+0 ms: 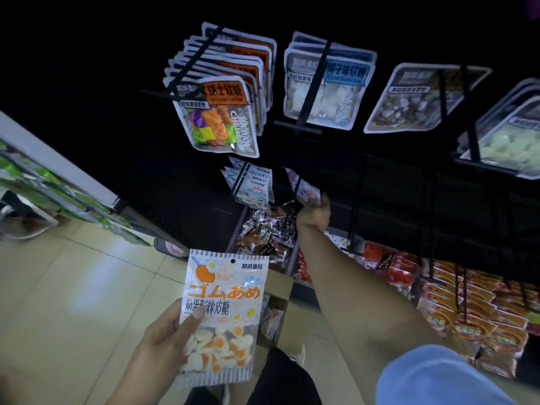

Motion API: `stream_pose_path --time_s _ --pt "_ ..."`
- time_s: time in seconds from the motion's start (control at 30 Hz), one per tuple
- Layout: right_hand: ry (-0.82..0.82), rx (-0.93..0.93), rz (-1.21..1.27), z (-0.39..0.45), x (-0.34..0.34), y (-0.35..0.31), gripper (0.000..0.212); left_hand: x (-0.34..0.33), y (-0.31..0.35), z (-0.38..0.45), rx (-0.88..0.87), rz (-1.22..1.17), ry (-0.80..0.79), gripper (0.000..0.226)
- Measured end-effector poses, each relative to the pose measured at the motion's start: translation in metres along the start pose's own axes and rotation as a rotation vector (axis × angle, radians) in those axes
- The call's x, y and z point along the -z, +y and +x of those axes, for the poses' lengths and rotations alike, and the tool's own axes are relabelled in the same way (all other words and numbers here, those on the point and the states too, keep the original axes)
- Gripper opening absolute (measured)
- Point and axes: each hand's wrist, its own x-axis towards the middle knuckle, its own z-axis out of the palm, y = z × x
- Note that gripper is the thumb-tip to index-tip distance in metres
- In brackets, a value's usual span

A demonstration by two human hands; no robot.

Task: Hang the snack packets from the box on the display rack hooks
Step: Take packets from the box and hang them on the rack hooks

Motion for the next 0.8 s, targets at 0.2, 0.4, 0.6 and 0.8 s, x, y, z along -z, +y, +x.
stream_pose_path --time_s 0.2,0.4,0.6,0.8 --pt "-0.207 -0.07 -0.068 -0.091 0.048 0.026 0.05 0.008 -0.013 0.012 0.037 -0.035 -0.066 0.019" --pt "-0.496 -0.175 -0.042 -0.186 0.119 0.056 0.064 -0.006 -0.018 0.03 0.002 0.054 -0.261 0.018" --pt "-0.314 -0.053 -0.043 -0.214 0.156 0.048 0.038 -0.03 -0.039 0.051 0.04 0.202 -0.5 0.018" --pt "-0.108 -0.035 -0.091 -0.207 0.188 0.059 0.015 -0.068 -0.064 0.068 0.053 0.243 -0.596 0.027"
